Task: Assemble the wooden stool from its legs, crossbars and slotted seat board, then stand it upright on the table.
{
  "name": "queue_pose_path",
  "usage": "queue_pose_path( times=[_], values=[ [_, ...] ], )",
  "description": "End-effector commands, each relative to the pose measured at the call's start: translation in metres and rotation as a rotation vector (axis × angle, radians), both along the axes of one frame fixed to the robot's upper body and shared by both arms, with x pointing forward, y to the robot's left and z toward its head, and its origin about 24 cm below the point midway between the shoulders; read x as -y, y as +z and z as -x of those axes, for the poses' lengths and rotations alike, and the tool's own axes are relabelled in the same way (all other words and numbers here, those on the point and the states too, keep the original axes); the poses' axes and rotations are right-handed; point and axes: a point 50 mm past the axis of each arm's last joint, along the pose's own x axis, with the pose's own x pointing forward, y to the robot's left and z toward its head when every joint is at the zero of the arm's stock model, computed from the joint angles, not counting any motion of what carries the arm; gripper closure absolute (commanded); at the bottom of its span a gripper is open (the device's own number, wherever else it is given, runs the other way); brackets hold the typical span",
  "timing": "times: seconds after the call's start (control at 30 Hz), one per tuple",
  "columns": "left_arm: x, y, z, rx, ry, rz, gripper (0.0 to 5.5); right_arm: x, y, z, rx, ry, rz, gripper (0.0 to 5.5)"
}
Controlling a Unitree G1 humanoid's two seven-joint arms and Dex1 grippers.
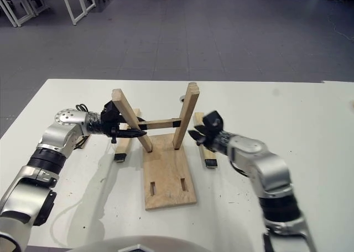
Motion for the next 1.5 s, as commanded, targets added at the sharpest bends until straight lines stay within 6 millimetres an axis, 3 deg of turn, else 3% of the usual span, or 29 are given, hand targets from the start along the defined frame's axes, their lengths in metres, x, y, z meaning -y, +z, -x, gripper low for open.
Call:
queue_pose_path(
  times=[0.03,0.17,0.27,0.47,0.53,0.7,0.8,0.9,1.0,1.03,1.13,1.2,1.33,1.5],
  values=[
    [-0.002,-0.046,0.024,-0.133,-0.103,-0.148,3.44,0.004,0.017,0.025,-0.129,0.356,-0.029,4.11],
    [0.001,-0.038,0.015,-0.059,-0.166,-0.177,3.44,-0.043,-0.002,0.024,-0.090,0.611,-0.062,4.11],
    [0.005,-0.028,0.005,-0.014,-0.189,-0.179,3.44,-0.060,-0.028,0.033,-0.120,0.718,-0.043,3.92],
    [0.009,-0.018,-0.005,0.046,-0.189,-0.177,3.44,-0.056,-0.065,0.054,-0.146,0.787,0.070,2.71],
    [0.009,-0.015,-0.007,0.059,-0.178,-0.175,2.91,-0.054,-0.069,0.058,-0.149,0.786,0.077,2.69],
    [0.009,0.009,-0.016,0.118,-0.172,-0.149,1.99,-0.054,-0.075,0.063,-0.145,0.754,0.082,2.69],
    [-0.016,0.011,-0.012,0.165,-0.219,-0.348,1.49,-0.053,-0.054,0.049,-0.044,0.684,0.059,2.69],
    [-0.061,0.005,0.001,0.199,-0.163,-0.585,1.05,-0.052,-0.008,0.035,0.113,0.610,-0.003,2.69],
    [-0.081,0.005,0.028,0.299,-0.020,-0.651,1.05,-0.038,0.022,0.034,0.191,0.511,-0.017,2.69],
    [-0.074,0.004,0.042,0.351,0.019,-0.645,1.05,-0.028,0.021,0.038,0.169,0.479,0.012,2.69],
    [-0.027,-0.013,0.095,0.394,0.083,-0.547,1.05,0.008,-0.009,0.057,0.043,0.439,0.240,2.69],
    [-0.007,-0.017,0.112,0.382,0.123,-0.484,1.05,0.016,-0.023,0.065,0.000,0.450,0.316,2.69],
    [0.009,-0.035,0.122,0.354,0.192,-0.497,1.05,0.001,-0.044,0.070,-0.001,0.493,0.337,2.69],
    [-0.009,-0.074,0.128,0.352,0.101,-0.732,1.05,-0.029,-0.052,0.064,0.049,0.515,0.272,2.69]
  ],
)
